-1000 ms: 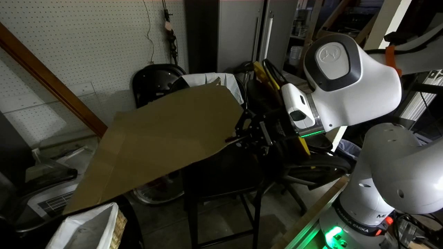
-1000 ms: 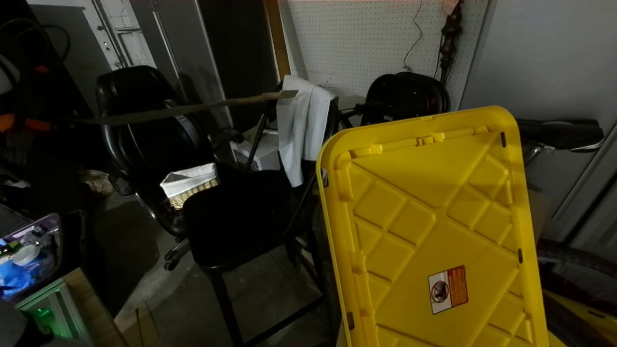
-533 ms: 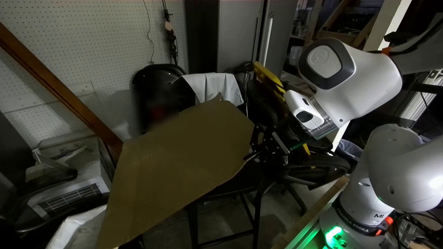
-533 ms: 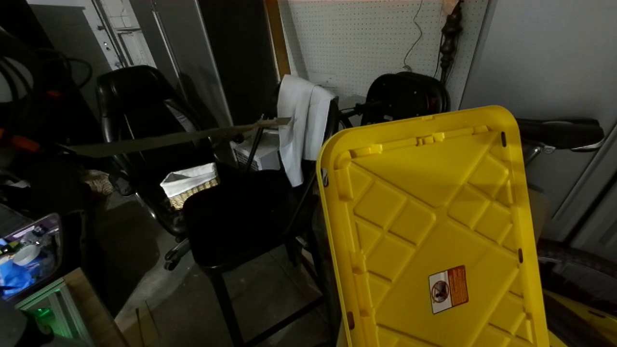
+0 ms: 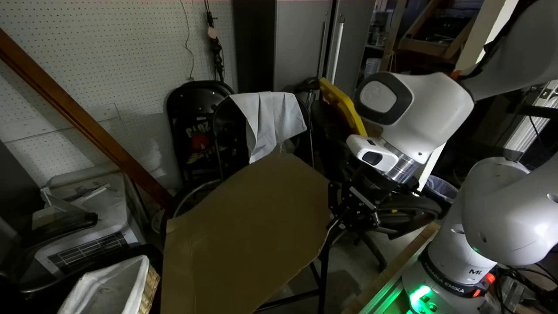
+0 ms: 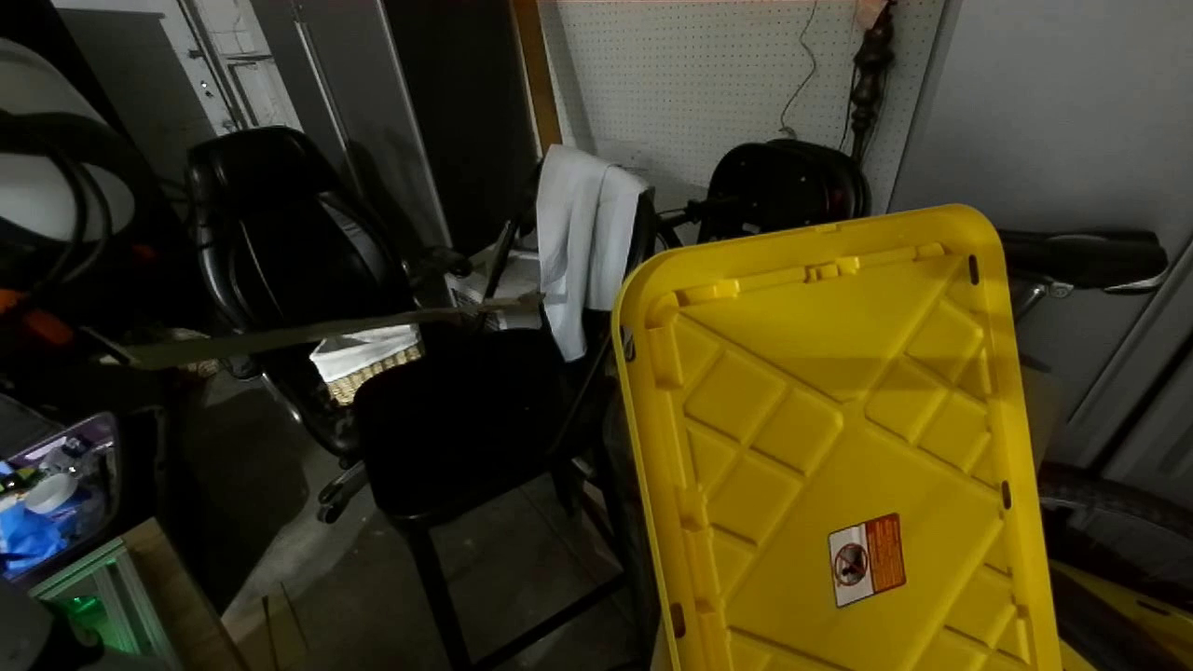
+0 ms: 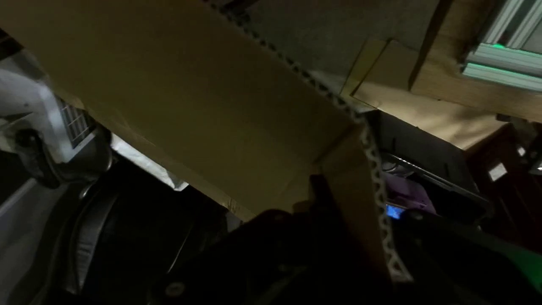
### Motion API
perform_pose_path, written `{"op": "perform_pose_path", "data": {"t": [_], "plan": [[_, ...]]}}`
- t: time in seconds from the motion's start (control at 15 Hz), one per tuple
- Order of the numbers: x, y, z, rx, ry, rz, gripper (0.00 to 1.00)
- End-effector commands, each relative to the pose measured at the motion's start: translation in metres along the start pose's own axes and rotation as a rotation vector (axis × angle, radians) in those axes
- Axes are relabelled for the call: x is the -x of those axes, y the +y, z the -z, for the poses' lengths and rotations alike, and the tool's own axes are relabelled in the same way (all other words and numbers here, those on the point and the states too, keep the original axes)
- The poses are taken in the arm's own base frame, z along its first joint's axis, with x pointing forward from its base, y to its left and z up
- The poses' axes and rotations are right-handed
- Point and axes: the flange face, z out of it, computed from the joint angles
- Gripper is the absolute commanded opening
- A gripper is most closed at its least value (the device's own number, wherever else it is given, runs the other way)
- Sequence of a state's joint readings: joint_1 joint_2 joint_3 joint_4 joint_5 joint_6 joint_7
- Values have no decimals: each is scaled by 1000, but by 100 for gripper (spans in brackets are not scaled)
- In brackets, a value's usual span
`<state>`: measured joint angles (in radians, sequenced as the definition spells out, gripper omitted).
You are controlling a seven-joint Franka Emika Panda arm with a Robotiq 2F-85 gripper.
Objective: Move the cardboard to the left
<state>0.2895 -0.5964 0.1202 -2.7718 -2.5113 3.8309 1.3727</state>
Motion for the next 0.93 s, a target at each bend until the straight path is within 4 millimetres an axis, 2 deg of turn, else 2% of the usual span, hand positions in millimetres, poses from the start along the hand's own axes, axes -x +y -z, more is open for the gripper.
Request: {"op": "perform_pose_path", "data": {"t": [0.0, 0.47, 0.87], "plan": [[15, -2, -24, -162, -3, -100, 1], [49, -3, -65, -394, 51, -225, 1], [93, -4, -99, -556, 133, -374, 1]]}}
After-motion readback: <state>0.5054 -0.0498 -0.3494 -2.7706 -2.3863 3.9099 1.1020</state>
